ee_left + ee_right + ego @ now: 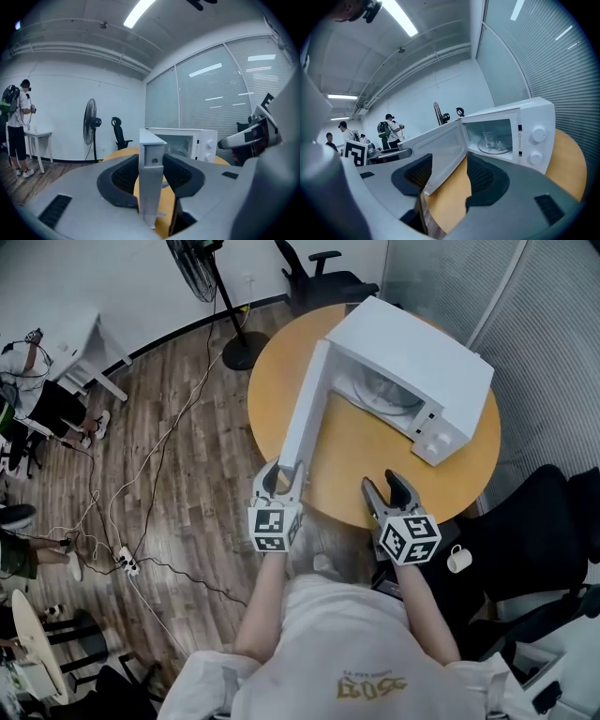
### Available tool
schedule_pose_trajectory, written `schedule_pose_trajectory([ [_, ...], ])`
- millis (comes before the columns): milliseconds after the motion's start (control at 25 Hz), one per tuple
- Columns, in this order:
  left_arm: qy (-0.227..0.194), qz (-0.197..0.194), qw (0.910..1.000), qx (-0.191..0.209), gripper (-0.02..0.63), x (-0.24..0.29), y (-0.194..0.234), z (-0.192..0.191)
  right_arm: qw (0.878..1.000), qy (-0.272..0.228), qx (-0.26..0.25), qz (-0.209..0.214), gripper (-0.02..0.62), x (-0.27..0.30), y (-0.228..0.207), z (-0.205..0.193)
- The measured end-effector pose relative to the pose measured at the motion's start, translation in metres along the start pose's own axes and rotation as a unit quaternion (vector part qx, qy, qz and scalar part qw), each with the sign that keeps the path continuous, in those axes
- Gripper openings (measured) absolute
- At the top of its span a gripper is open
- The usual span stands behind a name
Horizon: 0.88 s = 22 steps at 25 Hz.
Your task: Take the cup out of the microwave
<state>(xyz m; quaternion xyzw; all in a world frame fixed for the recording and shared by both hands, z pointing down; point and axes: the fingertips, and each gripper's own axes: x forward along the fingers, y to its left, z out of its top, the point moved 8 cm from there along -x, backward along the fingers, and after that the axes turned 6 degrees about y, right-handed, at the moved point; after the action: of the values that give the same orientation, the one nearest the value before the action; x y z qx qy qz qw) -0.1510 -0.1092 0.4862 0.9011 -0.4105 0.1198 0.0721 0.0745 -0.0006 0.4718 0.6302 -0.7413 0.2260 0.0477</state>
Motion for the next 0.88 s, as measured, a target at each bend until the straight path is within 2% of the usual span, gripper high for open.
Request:
schedule_pose_trajectory([
  [160, -0.002, -0.002, 1.0000, 0.001, 0.176, 0.004, 0.010, 0.003, 1.000, 0.001, -0.008, -0.005, 0.230, 0.013, 0.005, 0.005],
  [640, 0.009, 0.029, 0.9995, 0.000, 0.172, 0.000, 0.038, 0.002, 0.999, -0.004, -0.043, -0.004, 0.229, 0.028, 0.020, 0.019],
  [880, 0.000, 0.031, 0.9995, 0.005, 0.170, -0.001, 0.043, 0.003, 0.999, -0.006, -0.036, -0.010, 0.225, 0.033, 0.014, 0.023],
])
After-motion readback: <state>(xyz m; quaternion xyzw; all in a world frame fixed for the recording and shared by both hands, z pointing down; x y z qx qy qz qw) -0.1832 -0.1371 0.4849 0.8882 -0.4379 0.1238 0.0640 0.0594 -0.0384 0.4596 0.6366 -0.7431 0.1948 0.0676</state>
